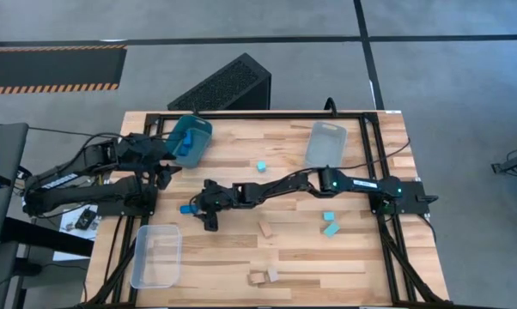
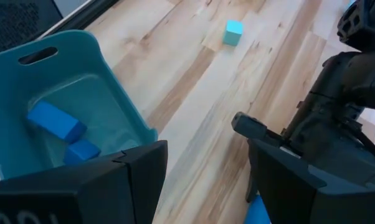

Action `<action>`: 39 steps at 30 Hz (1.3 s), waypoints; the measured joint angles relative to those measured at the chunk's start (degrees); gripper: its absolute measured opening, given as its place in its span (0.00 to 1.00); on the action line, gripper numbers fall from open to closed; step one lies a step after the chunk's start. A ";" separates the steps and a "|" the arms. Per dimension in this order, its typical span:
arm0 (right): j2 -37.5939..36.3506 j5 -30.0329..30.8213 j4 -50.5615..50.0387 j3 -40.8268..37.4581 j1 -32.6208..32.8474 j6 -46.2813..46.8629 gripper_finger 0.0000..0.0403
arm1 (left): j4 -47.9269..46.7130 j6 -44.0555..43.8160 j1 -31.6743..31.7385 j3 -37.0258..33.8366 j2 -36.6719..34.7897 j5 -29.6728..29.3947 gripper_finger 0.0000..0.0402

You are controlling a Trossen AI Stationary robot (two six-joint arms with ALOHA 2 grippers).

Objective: Sort & place blocks by color
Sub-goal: Put the blue block into the blue bin

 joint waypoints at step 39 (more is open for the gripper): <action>-12.84 -4.84 -21.16 -0.50 -5.26 0.44 0.35 | 0.69 -0.94 0.00 -0.02 1.28 4.57 0.53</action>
